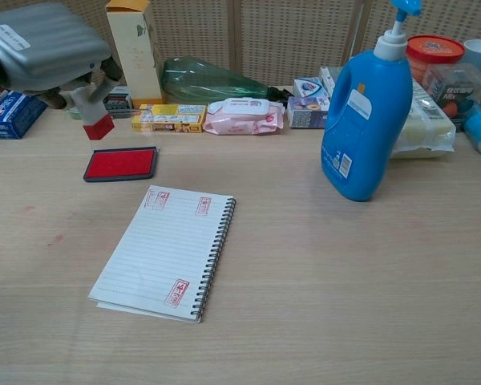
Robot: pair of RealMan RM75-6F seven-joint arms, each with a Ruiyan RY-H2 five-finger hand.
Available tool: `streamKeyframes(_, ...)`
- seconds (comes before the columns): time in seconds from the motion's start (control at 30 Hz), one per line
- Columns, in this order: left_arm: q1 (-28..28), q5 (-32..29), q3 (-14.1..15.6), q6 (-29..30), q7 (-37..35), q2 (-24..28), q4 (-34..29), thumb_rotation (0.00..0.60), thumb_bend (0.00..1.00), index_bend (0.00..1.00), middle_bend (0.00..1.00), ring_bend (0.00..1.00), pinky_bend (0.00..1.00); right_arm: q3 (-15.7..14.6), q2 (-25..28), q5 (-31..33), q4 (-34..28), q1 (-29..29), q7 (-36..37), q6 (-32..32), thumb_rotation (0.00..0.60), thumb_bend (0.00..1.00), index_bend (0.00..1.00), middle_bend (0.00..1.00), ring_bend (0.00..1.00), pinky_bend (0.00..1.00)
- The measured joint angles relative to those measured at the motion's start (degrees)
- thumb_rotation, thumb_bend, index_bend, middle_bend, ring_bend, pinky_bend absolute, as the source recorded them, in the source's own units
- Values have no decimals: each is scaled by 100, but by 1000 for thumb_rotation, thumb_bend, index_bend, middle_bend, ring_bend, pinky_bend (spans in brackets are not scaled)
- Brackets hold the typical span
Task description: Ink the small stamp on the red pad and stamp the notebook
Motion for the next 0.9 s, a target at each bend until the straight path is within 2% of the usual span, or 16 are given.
streamKeyframes(0.3,190,4,288,-53,-74,-114,468,600,352,638,1000,1000,1000,-40,10,-58,-8,-19,-10,15,568,0,59,0,0,0)
streamKeyframes(0.63,405,39,609,-227,-242,-580,1332,600,353,639,1000,1000,1000,-46,54,-40,2,-13,73,-11,569,0,59,0,0,0)
streamKeyframes(0.9,570,37,723,-349,-524,-960,1877,600,340,639,1000,1000,1000,-61,65,-63,16,-7,99,-27,569,0,59,0,0,0)
